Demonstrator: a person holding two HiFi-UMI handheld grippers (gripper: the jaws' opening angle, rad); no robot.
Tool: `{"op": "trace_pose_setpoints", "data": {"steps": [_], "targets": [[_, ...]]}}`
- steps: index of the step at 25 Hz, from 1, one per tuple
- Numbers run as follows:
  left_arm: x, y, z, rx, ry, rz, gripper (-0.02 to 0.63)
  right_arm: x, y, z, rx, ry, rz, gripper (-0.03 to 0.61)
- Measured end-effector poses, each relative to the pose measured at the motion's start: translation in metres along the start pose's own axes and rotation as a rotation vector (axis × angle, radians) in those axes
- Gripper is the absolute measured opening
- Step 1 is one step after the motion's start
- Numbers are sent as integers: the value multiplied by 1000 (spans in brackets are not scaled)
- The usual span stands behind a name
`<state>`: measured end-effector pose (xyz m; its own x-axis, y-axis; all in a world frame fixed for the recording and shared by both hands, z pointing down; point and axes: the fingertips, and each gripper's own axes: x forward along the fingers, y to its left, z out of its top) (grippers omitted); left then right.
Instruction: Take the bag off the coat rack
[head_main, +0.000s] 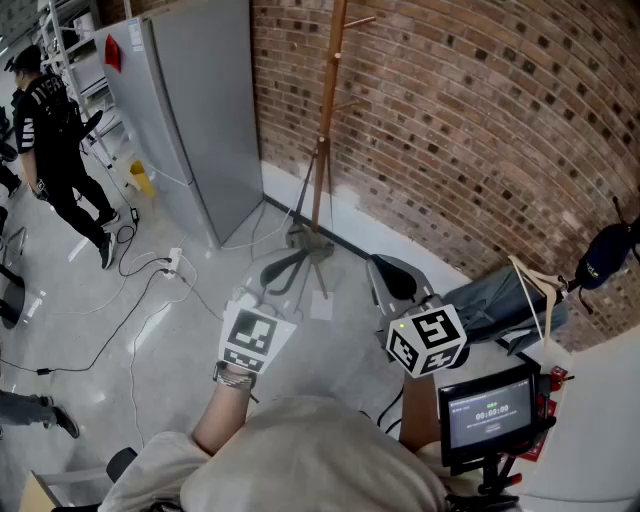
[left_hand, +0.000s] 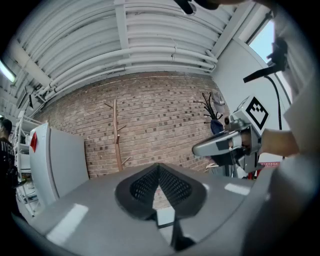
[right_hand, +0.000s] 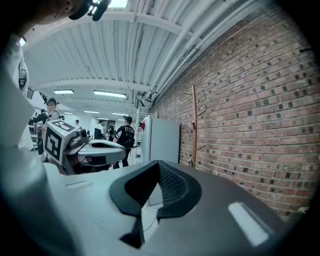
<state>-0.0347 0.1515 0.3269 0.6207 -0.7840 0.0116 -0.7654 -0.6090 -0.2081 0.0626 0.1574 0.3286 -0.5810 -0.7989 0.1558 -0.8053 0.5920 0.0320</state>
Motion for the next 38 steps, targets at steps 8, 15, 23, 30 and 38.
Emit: {"op": "trace_pose_setpoints", "data": {"steps": [8,15,23,30,38], "targets": [[3,-2,-5,-3,11,9,0,-4,-4,5,19,-66,6,2],[13,-7,-11,-11,36,38,0,-5,-15,1,-2,-53,34,2],[33,-25,-12,-7,58,68,0,-14,-34,-6,-27,-54,95,2],[48,-50,-16,13,85,85,0,-21,-52,-22,-5,-42,137,2],[42,-46,-23,17,125,135,0,-14,-64,-29,57,-66,151,2]]}}
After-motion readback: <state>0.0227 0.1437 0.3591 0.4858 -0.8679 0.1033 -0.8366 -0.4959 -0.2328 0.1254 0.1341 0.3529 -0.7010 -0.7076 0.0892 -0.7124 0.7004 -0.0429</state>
